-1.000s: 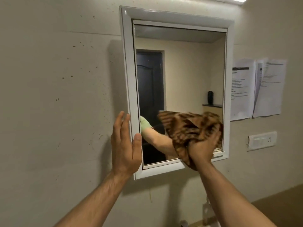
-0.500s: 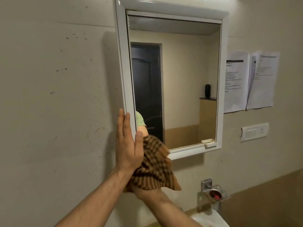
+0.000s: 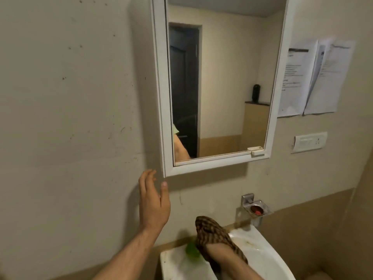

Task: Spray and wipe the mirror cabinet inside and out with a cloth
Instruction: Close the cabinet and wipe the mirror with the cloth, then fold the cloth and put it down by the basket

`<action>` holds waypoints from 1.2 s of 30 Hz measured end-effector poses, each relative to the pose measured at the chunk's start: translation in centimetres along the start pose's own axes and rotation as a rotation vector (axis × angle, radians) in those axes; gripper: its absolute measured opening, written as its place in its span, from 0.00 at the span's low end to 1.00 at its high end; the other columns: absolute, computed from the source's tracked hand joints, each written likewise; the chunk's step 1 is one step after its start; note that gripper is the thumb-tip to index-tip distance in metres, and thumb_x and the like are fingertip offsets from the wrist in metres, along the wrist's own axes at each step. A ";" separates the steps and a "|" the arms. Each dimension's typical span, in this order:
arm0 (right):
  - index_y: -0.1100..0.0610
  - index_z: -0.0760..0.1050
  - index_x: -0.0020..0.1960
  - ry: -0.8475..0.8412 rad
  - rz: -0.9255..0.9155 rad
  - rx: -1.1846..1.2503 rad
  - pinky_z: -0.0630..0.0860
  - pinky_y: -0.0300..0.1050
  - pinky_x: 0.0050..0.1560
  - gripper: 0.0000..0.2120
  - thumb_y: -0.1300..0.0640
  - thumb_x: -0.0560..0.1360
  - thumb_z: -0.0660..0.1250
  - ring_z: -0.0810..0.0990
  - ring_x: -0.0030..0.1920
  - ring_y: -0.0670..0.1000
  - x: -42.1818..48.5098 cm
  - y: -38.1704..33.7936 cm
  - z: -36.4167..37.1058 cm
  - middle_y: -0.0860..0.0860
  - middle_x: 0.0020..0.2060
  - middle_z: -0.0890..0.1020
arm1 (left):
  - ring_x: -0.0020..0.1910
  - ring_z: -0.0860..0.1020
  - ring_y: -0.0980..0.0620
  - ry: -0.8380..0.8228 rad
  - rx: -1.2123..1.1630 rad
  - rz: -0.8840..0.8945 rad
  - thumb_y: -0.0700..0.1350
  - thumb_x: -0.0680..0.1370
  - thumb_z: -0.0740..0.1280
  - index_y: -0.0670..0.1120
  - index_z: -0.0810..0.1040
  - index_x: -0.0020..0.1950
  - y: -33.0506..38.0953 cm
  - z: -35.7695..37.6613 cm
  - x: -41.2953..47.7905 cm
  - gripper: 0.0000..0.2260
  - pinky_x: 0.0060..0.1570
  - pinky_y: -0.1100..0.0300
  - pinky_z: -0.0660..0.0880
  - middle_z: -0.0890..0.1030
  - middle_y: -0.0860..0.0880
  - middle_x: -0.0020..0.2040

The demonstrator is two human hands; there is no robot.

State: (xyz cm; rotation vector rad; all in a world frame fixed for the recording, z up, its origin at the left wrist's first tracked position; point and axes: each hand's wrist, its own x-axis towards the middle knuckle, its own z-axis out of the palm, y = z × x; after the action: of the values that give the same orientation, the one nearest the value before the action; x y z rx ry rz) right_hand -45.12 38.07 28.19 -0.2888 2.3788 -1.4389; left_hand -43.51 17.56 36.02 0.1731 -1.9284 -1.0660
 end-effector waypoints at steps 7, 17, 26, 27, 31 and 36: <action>0.54 0.83 0.62 -0.557 0.044 0.437 0.78 0.52 0.62 0.16 0.56 0.75 0.71 0.82 0.60 0.54 -2.3 -1.9 0.2 0.55 0.60 0.85 | 0.54 0.84 0.39 -0.608 -0.572 -1.103 0.59 0.84 0.58 0.40 0.86 0.54 -5.5 -1.6 -9.9 0.26 0.55 0.54 0.79 0.83 0.34 0.60; 0.60 0.85 0.56 -0.603 0.096 0.219 0.84 0.51 0.55 0.10 0.67 0.76 0.74 0.85 0.53 0.52 -3.6 0.5 3.8 0.57 0.53 0.87 | 0.59 0.83 0.43 -0.691 -0.650 -1.340 0.51 0.84 0.63 0.41 0.79 0.67 -7.9 -4.9 -16.0 0.18 0.61 0.45 0.80 0.84 0.40 0.62; 0.64 0.77 0.68 -0.617 0.227 0.330 0.78 0.60 0.65 0.19 0.69 0.77 0.67 0.81 0.62 0.58 -5.8 2.7 4.9 0.63 0.63 0.82 | 0.72 0.73 0.49 -0.868 -0.510 -1.331 0.64 0.80 0.66 0.49 0.74 0.75 -9.4 -4.4 -19.3 0.29 0.77 0.45 0.63 0.79 0.49 0.71; 0.63 0.78 0.67 -0.615 0.252 0.446 0.80 0.59 0.63 0.20 0.68 0.75 0.66 0.82 0.61 0.59 -6.0 2.9 4.8 0.62 0.60 0.83 | 0.70 0.76 0.50 -0.852 -0.505 -1.300 0.60 0.81 0.67 0.49 0.77 0.71 -9.2 -4.0 -19.4 0.23 0.76 0.46 0.65 0.82 0.50 0.67; 0.63 0.80 0.61 -0.534 0.331 0.536 0.79 0.60 0.62 0.17 0.63 0.73 0.66 0.81 0.56 0.61 -5.7 3.8 3.8 0.61 0.55 0.83 | 0.59 0.83 0.49 -0.667 -0.429 -1.190 0.49 0.82 0.69 0.48 0.84 0.58 -9.5 -3.4 -19.9 0.08 0.56 0.56 0.78 0.88 0.51 0.53; 0.60 0.81 0.60 -0.218 0.365 0.424 0.81 0.56 0.58 0.13 0.53 0.81 0.67 0.85 0.56 0.59 -5.9 6.7 3.4 0.60 0.57 0.85 | 0.55 0.85 0.49 -0.404 -0.580 -1.243 0.48 0.84 0.66 0.45 0.81 0.64 -9.8 -4.6 -19.9 0.12 0.50 0.55 0.80 0.87 0.47 0.54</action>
State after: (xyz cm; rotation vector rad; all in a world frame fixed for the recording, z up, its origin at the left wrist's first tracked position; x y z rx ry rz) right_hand -38.36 40.41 21.91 0.0900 1.7848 -1.5869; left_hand -31.05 18.53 17.11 0.9554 -1.6596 -2.5720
